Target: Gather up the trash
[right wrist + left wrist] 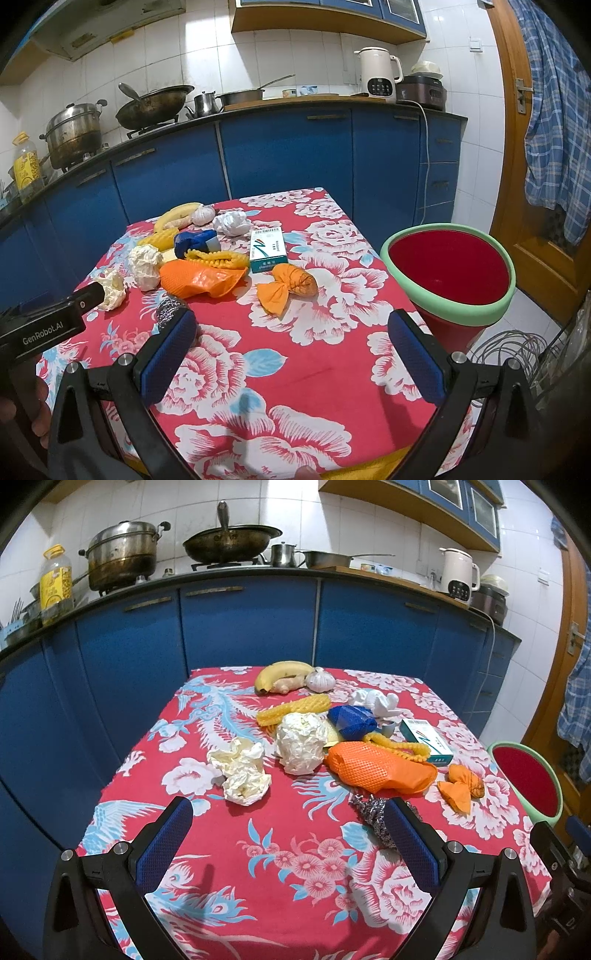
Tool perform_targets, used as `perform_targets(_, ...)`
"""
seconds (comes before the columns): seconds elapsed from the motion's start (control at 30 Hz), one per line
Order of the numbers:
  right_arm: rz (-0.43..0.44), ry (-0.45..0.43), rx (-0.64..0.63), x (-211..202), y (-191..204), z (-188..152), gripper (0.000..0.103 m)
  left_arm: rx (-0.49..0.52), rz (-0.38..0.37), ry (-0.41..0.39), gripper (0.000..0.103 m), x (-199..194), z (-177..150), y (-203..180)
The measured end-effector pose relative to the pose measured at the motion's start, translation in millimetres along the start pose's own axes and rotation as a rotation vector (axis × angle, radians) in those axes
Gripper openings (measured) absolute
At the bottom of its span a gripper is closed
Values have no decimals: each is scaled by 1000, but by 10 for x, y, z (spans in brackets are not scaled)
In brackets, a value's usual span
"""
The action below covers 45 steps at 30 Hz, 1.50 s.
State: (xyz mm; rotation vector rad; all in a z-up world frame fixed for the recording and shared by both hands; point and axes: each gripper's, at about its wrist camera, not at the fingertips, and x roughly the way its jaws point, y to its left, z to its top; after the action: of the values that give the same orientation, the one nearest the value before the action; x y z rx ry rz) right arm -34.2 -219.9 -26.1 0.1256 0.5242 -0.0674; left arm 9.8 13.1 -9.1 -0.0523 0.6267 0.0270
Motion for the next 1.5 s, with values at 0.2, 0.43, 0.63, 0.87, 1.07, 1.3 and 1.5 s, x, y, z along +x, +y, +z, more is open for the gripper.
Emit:
perform_targets(0.2,-1,1,1,0,2,2,102,0,1,0,103,-1,3,1)
perform_targets(0.43,-1,1,1,0,2,1,102,0,1,4,103,-4,-1,11)
perform_targets(0.63,1,5,3,-4,-7,-13,102,0,3,0,103,-11,2,18)
perform_targets(0.87,-2,12,-1,-12,17,-41,102,-10,6,4,103,-14,-1,50)
perform_targets(1.07,-1,14,1,-5,13,-38,102,-9,5,5,103,-12,-2,53)
perform_targets(1.3,-1,14,0,4,11,-36,102,-4,3,9,103,-2,-16,42)
perform_targets(1.5,1,23,-3,5,20,-44,102,-3,-2,17,103,15,-14,7)
